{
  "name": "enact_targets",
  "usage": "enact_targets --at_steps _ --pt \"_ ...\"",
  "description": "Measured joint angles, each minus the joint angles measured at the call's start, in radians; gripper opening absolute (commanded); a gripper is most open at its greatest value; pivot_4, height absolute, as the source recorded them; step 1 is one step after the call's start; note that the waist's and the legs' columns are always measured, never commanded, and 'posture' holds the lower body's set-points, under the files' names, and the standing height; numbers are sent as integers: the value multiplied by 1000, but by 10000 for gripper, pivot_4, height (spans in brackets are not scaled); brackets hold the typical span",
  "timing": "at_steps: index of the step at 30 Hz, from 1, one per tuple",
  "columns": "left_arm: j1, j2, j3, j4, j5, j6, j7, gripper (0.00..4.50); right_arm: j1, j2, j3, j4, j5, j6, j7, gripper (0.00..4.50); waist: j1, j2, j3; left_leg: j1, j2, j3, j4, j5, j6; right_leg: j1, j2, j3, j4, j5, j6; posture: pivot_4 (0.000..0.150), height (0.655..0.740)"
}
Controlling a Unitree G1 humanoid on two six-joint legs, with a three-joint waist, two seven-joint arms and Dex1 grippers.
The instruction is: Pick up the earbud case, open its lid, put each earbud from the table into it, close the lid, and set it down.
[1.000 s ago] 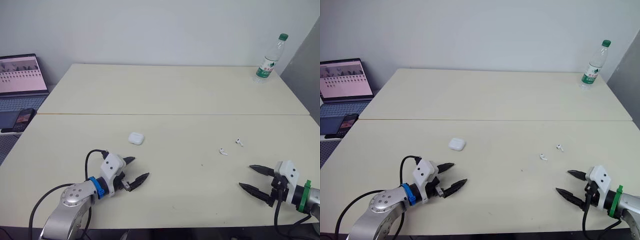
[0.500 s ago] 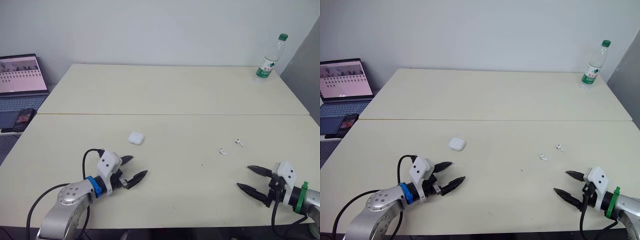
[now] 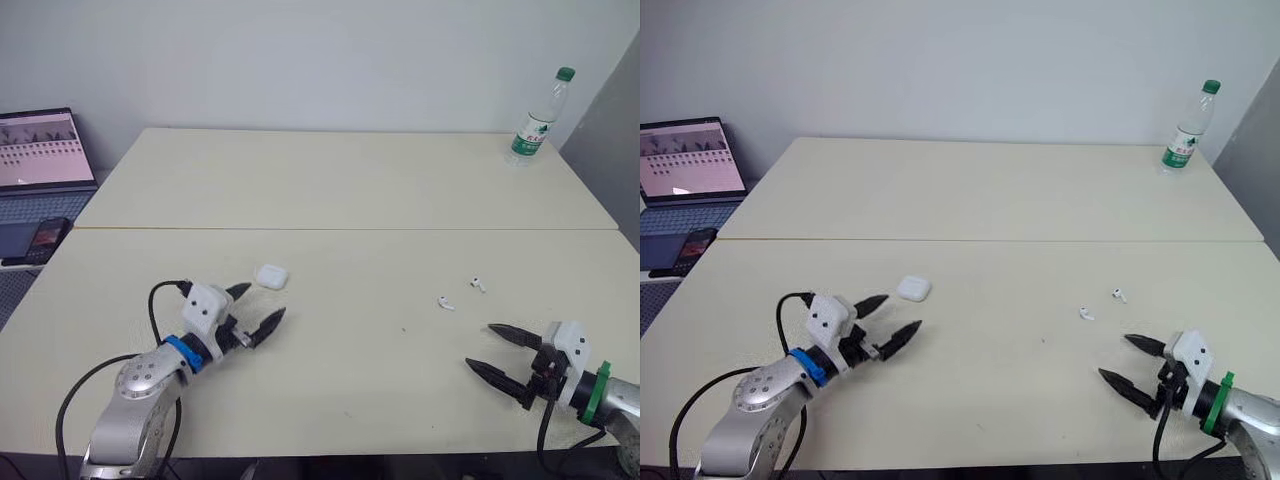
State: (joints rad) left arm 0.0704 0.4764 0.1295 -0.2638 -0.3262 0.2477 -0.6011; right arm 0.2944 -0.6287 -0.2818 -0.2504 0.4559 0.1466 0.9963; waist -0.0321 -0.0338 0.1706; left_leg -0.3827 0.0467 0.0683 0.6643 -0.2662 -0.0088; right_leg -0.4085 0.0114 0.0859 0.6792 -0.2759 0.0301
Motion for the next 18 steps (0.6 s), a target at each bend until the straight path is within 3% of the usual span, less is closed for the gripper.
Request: enact_targets --at_steps 11,18 --pt "-75 -135 -9 84 72 8 195 45000 9 23 78 -167 27 34 -40 44723 1 -1 0 0 0 0 0 0 0 1 0 -1 0 0 1 1500 7362" --pt "-134 -172 -65 174 108 13 220 45000 11 21 105 -180 24 38 -66 44723 0 -3 0 0 0 0 0 0 0 1 0 -1 0 0 1 1500 7362"
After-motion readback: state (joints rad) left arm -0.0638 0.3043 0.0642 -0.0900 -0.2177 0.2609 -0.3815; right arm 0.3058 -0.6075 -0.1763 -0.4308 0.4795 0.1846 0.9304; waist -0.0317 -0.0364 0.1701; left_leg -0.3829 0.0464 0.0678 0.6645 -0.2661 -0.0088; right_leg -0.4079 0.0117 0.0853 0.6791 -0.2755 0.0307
